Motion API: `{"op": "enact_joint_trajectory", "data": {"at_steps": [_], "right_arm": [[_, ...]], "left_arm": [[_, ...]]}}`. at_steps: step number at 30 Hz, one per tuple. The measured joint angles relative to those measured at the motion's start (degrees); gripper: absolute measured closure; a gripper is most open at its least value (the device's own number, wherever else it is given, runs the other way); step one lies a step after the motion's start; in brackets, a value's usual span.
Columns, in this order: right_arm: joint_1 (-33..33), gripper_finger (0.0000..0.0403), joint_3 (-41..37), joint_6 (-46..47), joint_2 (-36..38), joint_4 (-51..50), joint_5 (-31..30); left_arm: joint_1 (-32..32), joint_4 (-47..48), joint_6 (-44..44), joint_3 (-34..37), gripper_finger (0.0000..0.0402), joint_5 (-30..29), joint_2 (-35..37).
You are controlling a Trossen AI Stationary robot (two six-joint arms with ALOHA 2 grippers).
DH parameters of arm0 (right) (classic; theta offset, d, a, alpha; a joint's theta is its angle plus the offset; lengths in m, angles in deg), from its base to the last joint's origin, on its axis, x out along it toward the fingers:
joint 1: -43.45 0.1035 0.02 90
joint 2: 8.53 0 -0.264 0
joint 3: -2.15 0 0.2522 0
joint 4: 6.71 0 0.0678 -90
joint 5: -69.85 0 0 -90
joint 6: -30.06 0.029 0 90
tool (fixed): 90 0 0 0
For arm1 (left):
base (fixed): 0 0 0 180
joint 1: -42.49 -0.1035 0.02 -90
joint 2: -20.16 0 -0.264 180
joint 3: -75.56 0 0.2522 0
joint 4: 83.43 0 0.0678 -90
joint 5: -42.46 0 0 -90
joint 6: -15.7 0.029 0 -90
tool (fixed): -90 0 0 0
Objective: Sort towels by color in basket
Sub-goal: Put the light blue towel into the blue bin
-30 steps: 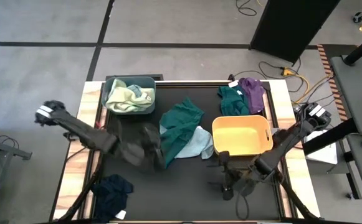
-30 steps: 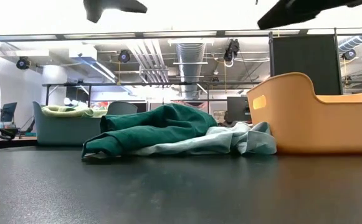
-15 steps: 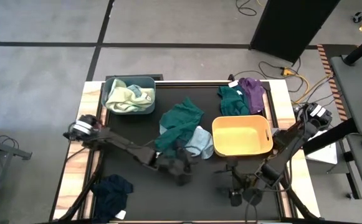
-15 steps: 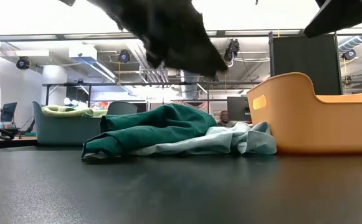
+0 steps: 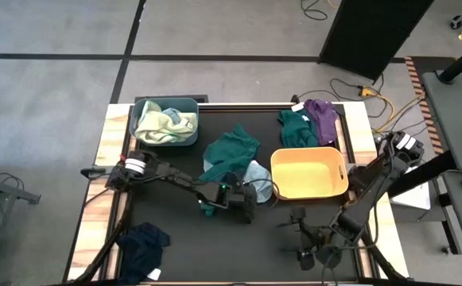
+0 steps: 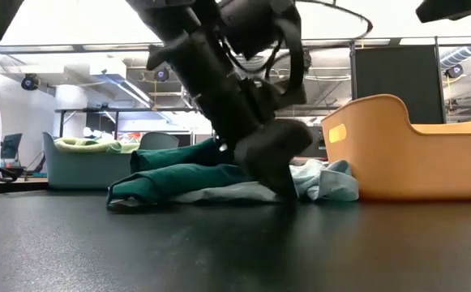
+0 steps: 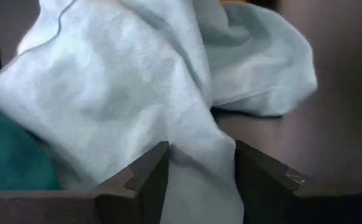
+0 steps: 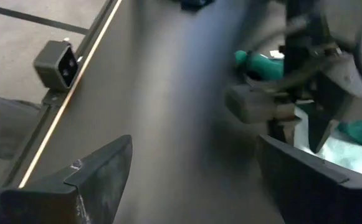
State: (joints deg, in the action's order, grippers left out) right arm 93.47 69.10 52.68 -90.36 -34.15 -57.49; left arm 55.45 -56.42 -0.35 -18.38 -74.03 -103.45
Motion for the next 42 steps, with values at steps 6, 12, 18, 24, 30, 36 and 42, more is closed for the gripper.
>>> {"op": "enact_joint_trajectory", "data": {"at_steps": [6,12,18,24,30,36,42], "right_arm": [[2.0,0.0083,0.0,0.1,0.0,-1.9,0.1],[2.4,0.0095,0.0,-0.3,0.0,-3.4,0.3],[2.4,0.0104,0.0,-1.7,0.0,-4.5,0.5],[2.3,0.0094,-0.1,-3.3,-0.1,-4.4,0.4],[2.2,0.0082,-0.1,-3.3,-0.1,-4.4,0.3],[2.2,0.0084,-0.1,-3.8,-0.1,-4.5,0.3],[2.2,0.0096,-0.1,-4.5,-0.1,-4.3,0.3]], "left_arm": [[0.4,1.2,-1.0,0.0,0.0324,-2.2,0.0],[0.3,2.0,-1.3,0.2,0.0391,-5.2,3.7],[2.0,3.8,1.4,0.4,0.04,-7.7,12.4],[3.2,5.4,5.5,1.4,0.0401,-16.7,25.1],[1.5,9.2,4.8,1.9,0.0401,-30.6,37.2],[-2.6,10.8,-3.9,1.9,0.0401,-27.9,44.6],[-5.9,12.9,-3.4,2.0,0.0401,-31.7,47.8]]}}
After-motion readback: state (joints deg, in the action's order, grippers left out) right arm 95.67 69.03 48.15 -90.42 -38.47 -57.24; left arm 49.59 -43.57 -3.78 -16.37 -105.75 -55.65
